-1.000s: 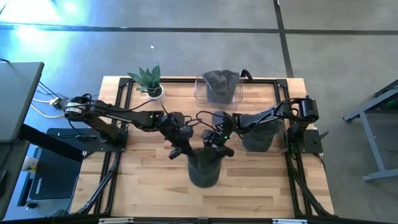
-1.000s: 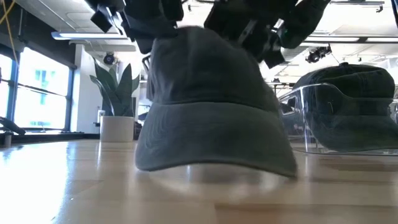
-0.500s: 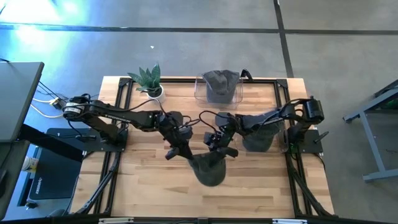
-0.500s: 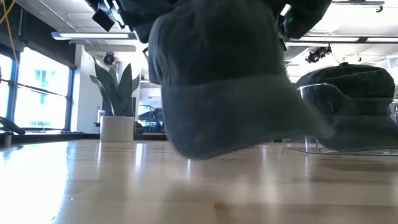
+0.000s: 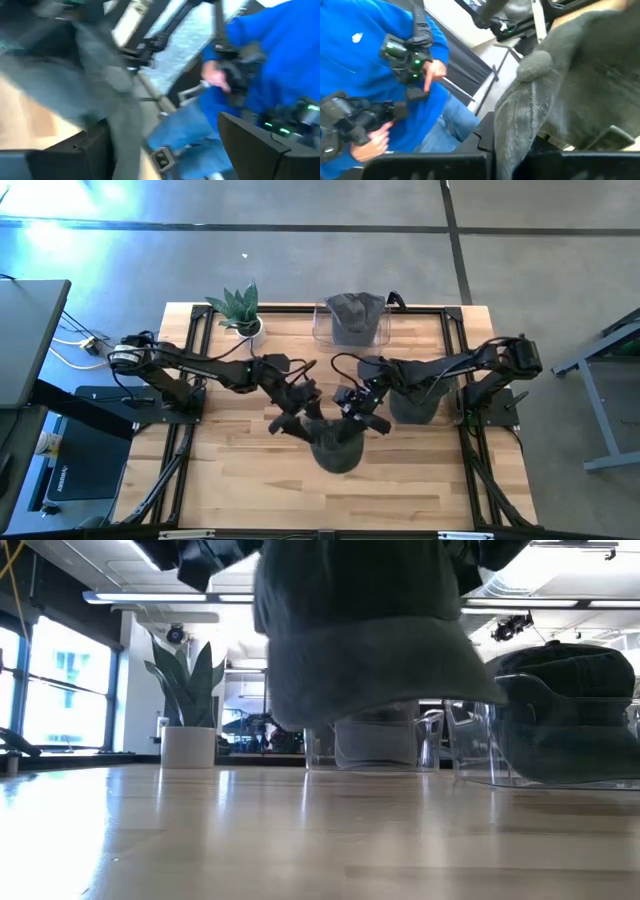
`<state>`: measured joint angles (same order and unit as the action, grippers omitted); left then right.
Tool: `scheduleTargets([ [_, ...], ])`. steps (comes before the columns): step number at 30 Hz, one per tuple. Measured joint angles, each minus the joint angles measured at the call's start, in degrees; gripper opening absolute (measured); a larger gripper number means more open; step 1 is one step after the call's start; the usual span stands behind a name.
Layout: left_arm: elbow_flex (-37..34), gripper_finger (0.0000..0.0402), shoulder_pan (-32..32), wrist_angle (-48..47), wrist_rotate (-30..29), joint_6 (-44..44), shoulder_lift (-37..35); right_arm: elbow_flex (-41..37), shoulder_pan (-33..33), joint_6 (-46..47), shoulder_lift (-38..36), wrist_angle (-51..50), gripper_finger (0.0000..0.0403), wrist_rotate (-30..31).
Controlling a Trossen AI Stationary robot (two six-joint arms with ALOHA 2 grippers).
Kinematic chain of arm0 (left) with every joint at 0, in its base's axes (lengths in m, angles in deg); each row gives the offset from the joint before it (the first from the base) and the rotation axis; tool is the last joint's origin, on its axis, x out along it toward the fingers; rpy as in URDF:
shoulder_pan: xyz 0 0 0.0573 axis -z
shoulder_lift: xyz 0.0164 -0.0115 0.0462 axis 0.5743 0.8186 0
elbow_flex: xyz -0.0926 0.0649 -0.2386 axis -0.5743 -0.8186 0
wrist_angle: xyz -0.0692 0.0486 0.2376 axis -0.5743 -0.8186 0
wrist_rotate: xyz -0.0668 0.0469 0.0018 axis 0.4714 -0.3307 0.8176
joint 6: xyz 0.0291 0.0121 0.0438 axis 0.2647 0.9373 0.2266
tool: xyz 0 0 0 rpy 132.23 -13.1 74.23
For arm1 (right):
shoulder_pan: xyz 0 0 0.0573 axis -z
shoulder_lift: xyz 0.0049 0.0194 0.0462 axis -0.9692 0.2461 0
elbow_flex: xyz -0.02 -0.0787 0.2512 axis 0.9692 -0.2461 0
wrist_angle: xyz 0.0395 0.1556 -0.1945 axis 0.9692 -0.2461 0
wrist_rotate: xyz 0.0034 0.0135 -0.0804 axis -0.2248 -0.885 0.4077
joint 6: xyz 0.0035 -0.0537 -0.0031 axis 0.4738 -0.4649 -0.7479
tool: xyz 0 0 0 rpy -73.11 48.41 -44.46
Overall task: Pick & Place hat
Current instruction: Put the black cap into the bottom transparent bin
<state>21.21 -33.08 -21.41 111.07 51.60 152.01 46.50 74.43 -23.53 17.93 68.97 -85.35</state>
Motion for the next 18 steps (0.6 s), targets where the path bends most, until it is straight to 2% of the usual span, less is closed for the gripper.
scheduleTargets([
  [4,0.02,0.0301,0.96,1.90,1.33,-2.25,0.02,-0.02,0.32,0.41,-2.46,-2.27,0.0006,0.63],
  [8,0.02,0.0259,2.48,2.64,0.80,-3.81,-0.65,-0.02,0.52,1.36,-5.45,-5.29,0.0006,1.99],
  [12,0.10,0.0189,3.87,3.42,1.74,-5.22,-1.10,-0.02,0.19,3.96,-8.54,-6.43,0.0005,1.75],
  [18,0.18,0.0052,3.35,10.16,-1.02,-5.61,-2.30,0.00,-1.89,4.74,-9.24,-4.34,0.0011,2.01],
])
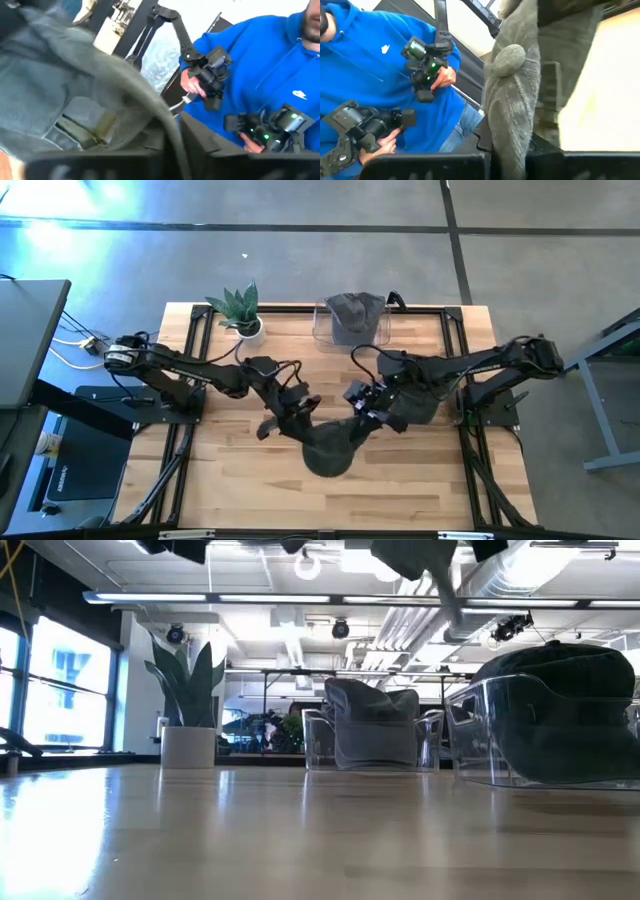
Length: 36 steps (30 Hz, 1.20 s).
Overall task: Pick & Place hat
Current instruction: Put the black cap into the bottom transparent bin
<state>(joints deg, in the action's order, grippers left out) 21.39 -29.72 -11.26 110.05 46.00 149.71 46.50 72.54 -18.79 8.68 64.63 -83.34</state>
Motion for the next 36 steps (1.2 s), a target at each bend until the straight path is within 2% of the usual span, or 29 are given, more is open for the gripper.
scheduleTargets([
  [1,-0.03,0.0029,-0.44,-0.15,0.09,-0.19,0.16,0.00,-0.33,0.01,0.11,-0.04,0.0015,0.04],
  [3,-0.22,0.0009,-1.03,-0.97,0.22,-1.10,0.27,0.00,-1.04,0.01,0.19,-0.23,0.0024,0.07],
  [7,-0.20,0.0020,-2.09,-0.54,0.19,-3.10,0.20,0.00,-1.90,-0.09,0.23,0.03,0.0055,0.22],
  [11,-0.16,0.0004,-2.44,-0.49,0.28,-3.41,-0.67,0.00,-2.47,-0.89,0.23,0.02,0.0111,-0.50],
  [15,-0.16,0.0005,-3.24,-1.24,1.11,-5.09,-1.28,0.00,-4.10,-5.56,0.23,-0.47,0.0171,-2.55],
  [18,-0.05,0.0002,-3.93,-0.15,2.91,-5.86,-1.93,0.02,-4.97,-10.23,0.23,-2.41,0.0196,-4.65],
  [21,-0.26,0.0002,-3.88,-1.16,4.47,-6.56,-2.65,0.02,-5.21,-11.97,0.23,-4.74,0.0197,-4.60],
  [25,-0.11,0.0001,-3.86,-0.35,4.21,-6.25,-2.97,0.02,-4.44,-10.47,0.23,-4.13,0.0177,-3.72],
  [29,-0.11,0.0001,-3.86,-0.39,2.75,-6.13,-2.95,0.02,-3.22,-4.92,0.21,-2.15,0.0158,1.25],
  [32,-0.11,0.0000,-3.86,-0.52,0.75,-6.10,-2.95,0.02,-2.46,-3.32,0.21,0.02,0.0160,4.64],
  [36,-0.11,0.0000,-3.86,-0.63,-0.59,-5.56,-2.92,0.02,-2.09,-3.39,0.19,6.08,0.0176,5.70],
])
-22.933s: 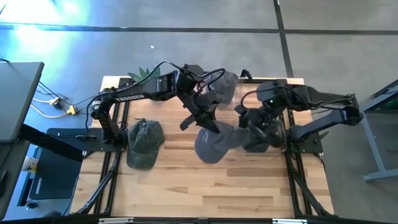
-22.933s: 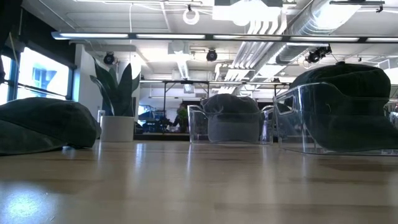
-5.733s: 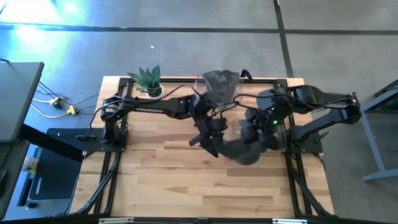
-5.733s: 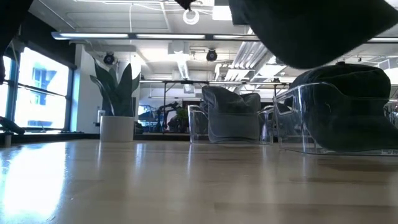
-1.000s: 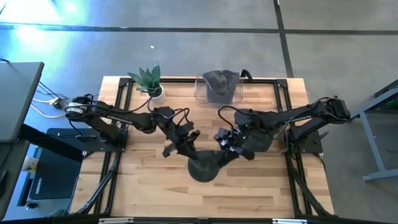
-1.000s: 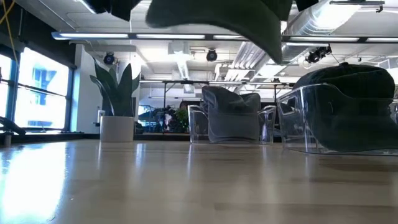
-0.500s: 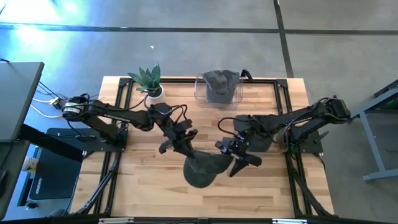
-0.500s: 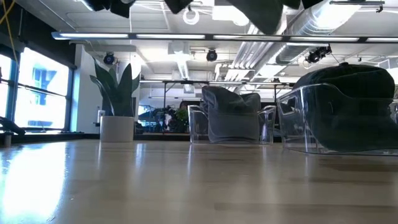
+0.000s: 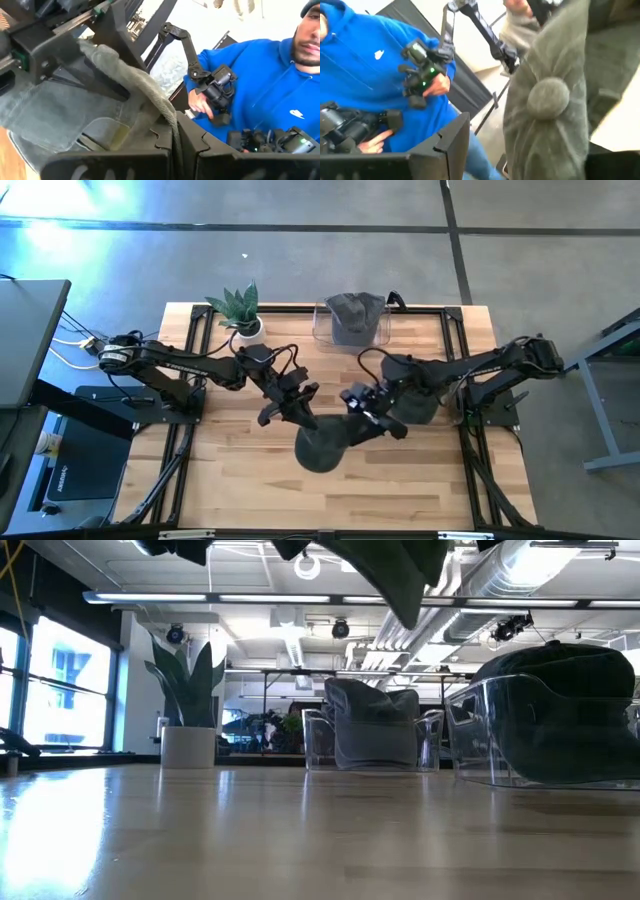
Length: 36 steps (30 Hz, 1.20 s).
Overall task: Pick & Place hat
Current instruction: Put the black cap into the bottom transparent bin
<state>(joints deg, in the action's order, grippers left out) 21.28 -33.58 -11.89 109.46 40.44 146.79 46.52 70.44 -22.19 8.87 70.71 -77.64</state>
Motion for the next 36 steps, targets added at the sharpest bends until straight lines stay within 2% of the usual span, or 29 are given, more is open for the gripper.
scheduleTargets([
  [3,0.00,0.0000,0.00,0.01,-0.37,0.67,0.00,0.00,-0.17,-0.02,-0.04,1.48,0.0172,1.83],
  [5,0.00,0.0000,0.00,0.00,-1.32,0.98,0.02,0.00,-0.41,-0.01,-0.04,1.41,0.0153,2.26],
  [11,0.00,0.0000,-0.02,0.00,-2.81,0.99,0.02,0.00,-0.87,0.33,-0.04,1.28,0.0022,4.61],
  [12,0.00,0.0001,-0.02,0.02,-3.13,0.99,0.02,0.00,-0.87,0.43,-0.04,1.28,0.0013,4.66],
  [17,0.00,0.0032,-0.02,0.04,-3.61,0.99,0.04,0.00,-0.98,3.37,-0.63,0.82,0.0014,3.11],
  [24,0.00,0.0138,-0.02,-0.05,-4.86,0.99,0.07,0.00,-1.06,4.47,-7.31,-4.42,0.0006,1.52],
  [30,0.00,0.0197,-0.04,-2.39,-8.46,2.73,0.13,0.00,-0.23,2.84,-17.09,-19.07,0.0005,1.62],
  [36,0.00,0.0211,-0.04,-2.78,-10.48,4.00,0.13,0.00,1.73,-0.42,-29.02,-39.06,0.0004,7.24],
])
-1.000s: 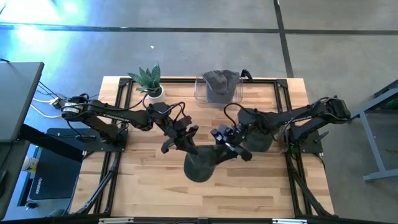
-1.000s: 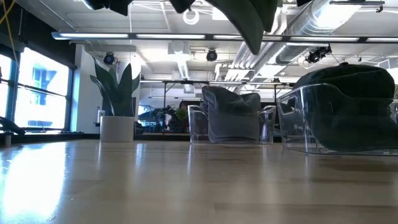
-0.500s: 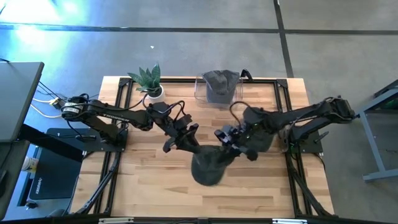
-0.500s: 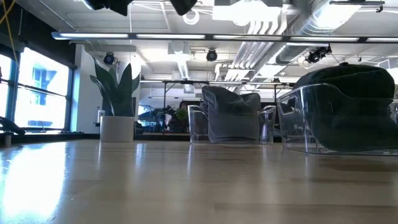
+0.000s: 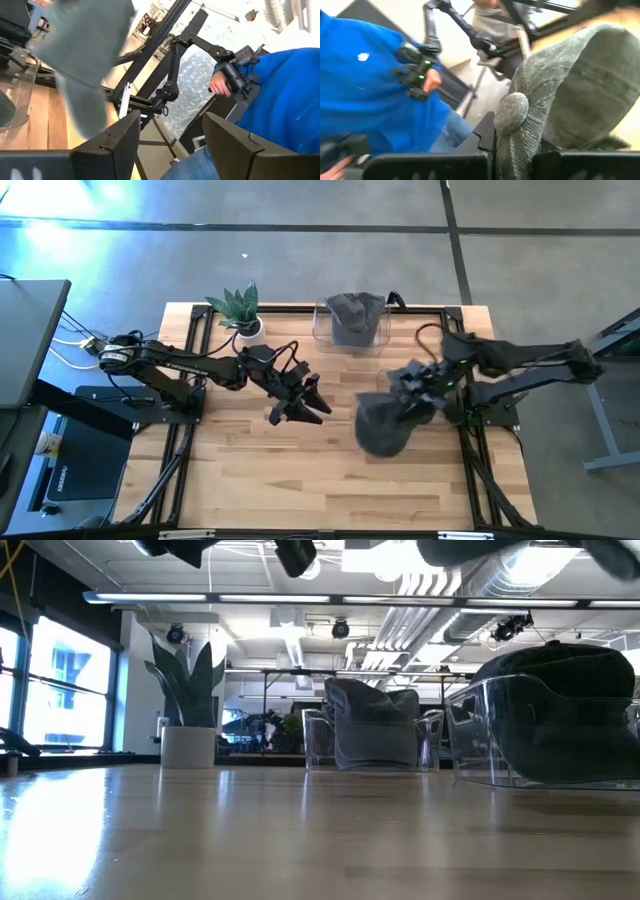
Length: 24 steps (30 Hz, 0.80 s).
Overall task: Pick & Place hat
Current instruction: Put the black cap into the bottom transparent bin
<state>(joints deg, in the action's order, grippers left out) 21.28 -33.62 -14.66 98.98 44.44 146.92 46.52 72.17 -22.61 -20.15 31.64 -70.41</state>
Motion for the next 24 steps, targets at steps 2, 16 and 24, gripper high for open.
scheduleTargets([
  [2,0.00,0.0211,0.00,-0.18,-0.25,0.01,0.00,0.00,0.32,-1.19,-3.92,-6.34,0.0003,1.98],
  [16,0.00,0.0211,0.00,-1.54,-7.72,-2.42,0.00,0.00,0.33,-21.05,-17.59,-34.81,0.0004,24.01],
  [24,0.00,0.0211,0.02,-1.52,-9.91,-4.99,0.00,-0.67,0.31,-30.85,-17.05,-38.87,0.0003,25.13],
])
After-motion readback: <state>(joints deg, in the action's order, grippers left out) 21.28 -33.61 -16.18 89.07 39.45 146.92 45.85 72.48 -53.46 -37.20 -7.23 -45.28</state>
